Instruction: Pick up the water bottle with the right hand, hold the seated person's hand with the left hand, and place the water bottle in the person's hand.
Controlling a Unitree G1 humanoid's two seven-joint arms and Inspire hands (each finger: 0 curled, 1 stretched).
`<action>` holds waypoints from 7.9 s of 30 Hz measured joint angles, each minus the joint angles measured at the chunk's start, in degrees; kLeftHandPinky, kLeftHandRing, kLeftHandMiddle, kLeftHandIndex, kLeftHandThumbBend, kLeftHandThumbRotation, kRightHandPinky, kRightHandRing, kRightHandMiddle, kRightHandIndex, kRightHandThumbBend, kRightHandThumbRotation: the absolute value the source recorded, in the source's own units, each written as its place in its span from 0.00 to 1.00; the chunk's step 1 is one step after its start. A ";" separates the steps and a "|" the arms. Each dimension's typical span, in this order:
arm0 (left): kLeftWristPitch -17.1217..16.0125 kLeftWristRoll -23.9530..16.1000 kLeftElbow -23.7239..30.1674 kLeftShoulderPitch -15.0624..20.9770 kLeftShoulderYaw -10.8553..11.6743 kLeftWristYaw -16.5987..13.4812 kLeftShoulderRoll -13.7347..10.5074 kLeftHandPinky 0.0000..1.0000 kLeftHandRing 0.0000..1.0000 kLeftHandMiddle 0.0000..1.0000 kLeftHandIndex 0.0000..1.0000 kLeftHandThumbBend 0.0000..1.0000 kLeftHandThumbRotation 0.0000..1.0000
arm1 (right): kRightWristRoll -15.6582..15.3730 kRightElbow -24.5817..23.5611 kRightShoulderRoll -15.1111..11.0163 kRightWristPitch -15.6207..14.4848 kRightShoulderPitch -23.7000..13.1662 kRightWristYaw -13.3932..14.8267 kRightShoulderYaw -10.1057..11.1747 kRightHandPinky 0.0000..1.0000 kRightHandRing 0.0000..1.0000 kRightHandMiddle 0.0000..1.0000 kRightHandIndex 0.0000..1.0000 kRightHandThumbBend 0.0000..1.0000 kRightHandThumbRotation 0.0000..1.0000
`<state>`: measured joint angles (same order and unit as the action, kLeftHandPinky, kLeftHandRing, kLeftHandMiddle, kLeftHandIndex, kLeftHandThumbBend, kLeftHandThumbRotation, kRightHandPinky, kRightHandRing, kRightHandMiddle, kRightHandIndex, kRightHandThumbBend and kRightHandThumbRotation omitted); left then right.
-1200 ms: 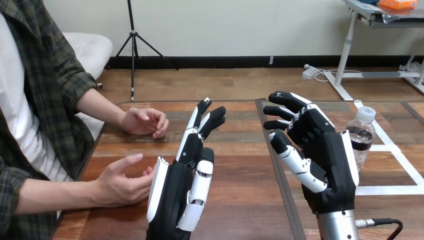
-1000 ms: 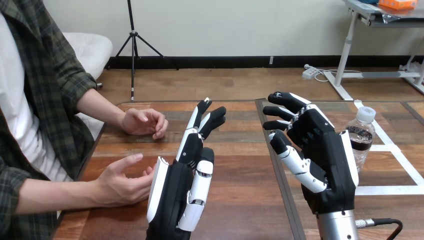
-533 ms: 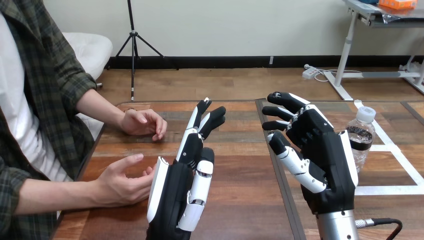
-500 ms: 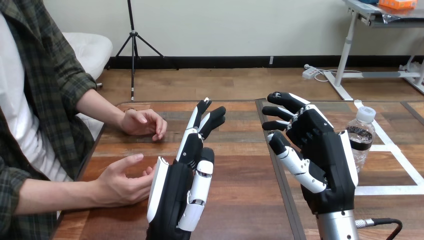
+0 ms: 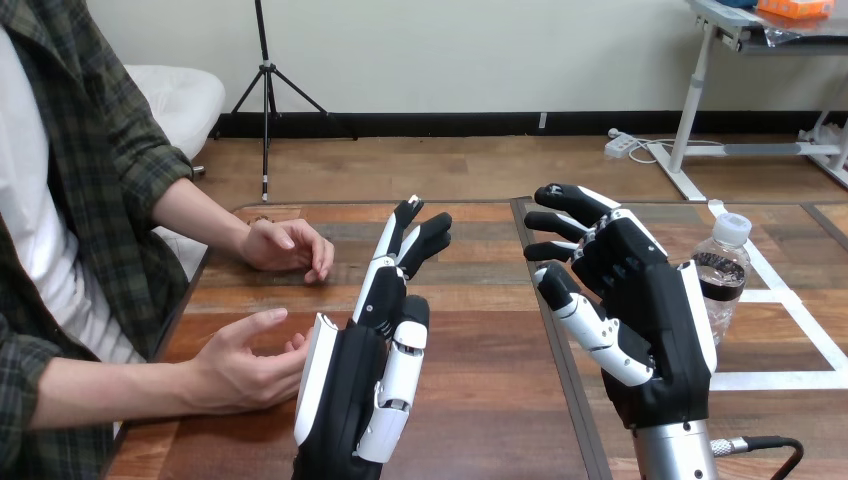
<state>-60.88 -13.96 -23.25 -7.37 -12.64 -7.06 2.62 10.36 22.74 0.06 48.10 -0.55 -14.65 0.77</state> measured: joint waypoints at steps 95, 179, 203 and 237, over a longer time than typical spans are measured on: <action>0.06 1.82 -0.02 0.00 -0.36 1.68 0.00 0.92 0.88 0.89 0.96 0.00 1.00 | -17.32 17.16 -9.99 5.34 -16.28 30.60 17.65 0.83 0.91 0.89 0.84 0.86 0.39; -0.77 1.89 -0.09 0.00 0.15 1.87 -0.01 0.94 0.89 0.89 0.97 0.00 1.00 | -19.73 34.30 -14.19 -9.94 -22.30 36.80 11.78 0.97 0.97 0.95 0.92 0.75 0.04; -0.77 2.54 -0.09 0.00 0.11 2.87 -0.02 0.95 0.90 0.90 0.98 0.00 1.00 | -19.54 38.56 -14.42 -10.62 -23.53 37.09 11.08 0.95 0.95 0.93 0.91 0.75 0.02; -0.95 2.59 -0.09 0.00 0.25 3.10 -0.03 0.97 0.91 0.91 0.99 0.00 1.00 | -18.24 43.46 -16.22 -17.91 -28.04 34.88 10.40 0.91 0.93 0.91 0.88 0.73 0.00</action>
<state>-61.83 -11.37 -23.34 -7.37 -12.39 -3.96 2.59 -7.88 66.20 -16.17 30.18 -28.59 20.23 11.17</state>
